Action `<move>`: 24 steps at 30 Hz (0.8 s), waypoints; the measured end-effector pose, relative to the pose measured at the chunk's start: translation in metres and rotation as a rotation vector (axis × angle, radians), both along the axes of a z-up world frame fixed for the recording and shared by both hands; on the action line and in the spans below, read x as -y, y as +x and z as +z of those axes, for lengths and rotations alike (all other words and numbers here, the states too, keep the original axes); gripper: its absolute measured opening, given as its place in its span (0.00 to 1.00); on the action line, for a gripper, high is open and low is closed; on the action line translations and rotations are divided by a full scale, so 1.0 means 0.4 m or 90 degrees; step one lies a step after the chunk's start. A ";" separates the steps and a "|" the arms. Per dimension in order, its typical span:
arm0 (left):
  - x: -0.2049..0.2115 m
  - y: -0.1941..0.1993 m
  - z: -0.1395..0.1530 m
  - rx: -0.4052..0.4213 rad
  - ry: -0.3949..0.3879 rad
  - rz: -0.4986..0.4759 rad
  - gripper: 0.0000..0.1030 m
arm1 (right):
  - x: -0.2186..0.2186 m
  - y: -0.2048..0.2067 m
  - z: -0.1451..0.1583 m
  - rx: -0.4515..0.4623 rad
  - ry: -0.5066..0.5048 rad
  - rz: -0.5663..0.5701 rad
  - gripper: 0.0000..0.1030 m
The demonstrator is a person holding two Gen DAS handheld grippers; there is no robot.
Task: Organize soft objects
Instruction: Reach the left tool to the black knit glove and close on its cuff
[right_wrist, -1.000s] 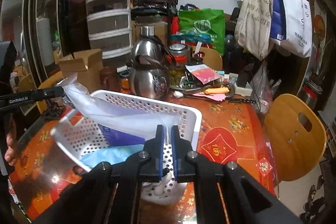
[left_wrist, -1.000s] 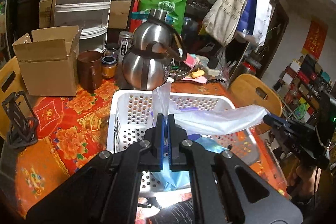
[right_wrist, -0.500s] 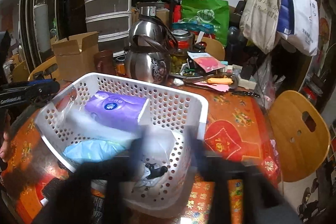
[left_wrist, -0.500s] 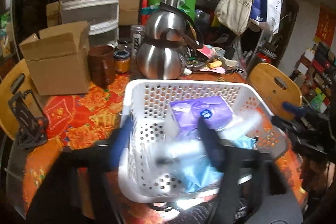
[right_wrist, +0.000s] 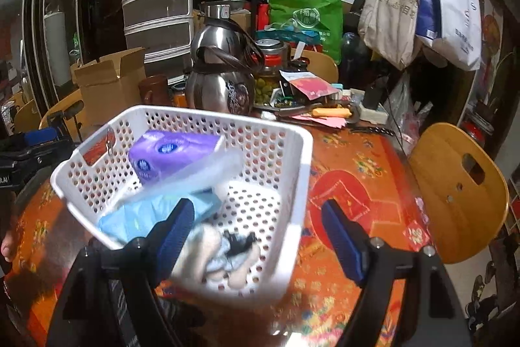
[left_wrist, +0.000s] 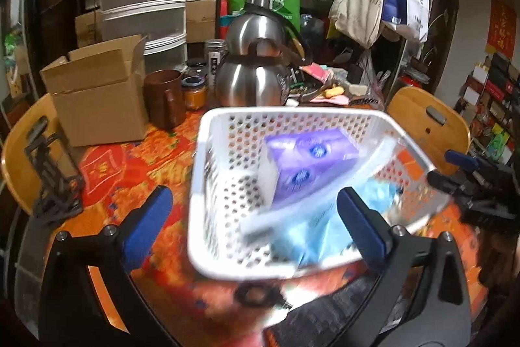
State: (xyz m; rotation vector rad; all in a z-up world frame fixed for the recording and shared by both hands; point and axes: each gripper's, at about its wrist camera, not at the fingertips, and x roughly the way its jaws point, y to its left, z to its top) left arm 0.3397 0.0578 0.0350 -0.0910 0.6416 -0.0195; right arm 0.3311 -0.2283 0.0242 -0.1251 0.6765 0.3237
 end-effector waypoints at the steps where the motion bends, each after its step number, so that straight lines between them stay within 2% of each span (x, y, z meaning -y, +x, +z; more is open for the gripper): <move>1: 0.001 -0.018 -0.006 0.003 0.007 0.001 0.97 | 0.011 -0.018 -0.008 -0.004 0.008 -0.006 0.78; 3: 0.004 -0.080 -0.029 0.007 0.021 0.005 0.97 | 0.029 -0.063 -0.024 -0.002 0.013 -0.016 0.78; 6: -0.004 -0.167 -0.065 0.004 0.011 0.007 0.97 | 0.047 -0.156 -0.051 0.001 0.026 -0.010 0.78; 11: -0.012 -0.313 -0.171 -0.035 -0.058 0.000 0.97 | 0.055 -0.306 -0.135 -0.026 0.056 0.011 0.78; 13: -0.006 -0.347 -0.212 -0.042 -0.064 0.002 0.97 | 0.059 -0.352 -0.170 -0.038 0.066 0.017 0.78; 16: 0.010 -0.367 -0.255 -0.051 -0.057 -0.005 0.97 | 0.065 -0.390 -0.215 -0.047 0.073 -0.007 0.78; 18: 0.021 -0.357 -0.274 -0.063 -0.053 -0.010 0.97 | 0.050 -0.393 -0.236 -0.070 0.074 0.002 0.78; 22: 0.035 -0.327 -0.291 -0.078 -0.055 -0.016 0.97 | 0.010 -0.400 -0.237 -0.056 0.082 0.026 0.78; 24: 0.043 -0.319 -0.299 -0.082 -0.052 -0.017 0.97 | -0.007 -0.393 -0.239 -0.062 0.080 0.030 0.75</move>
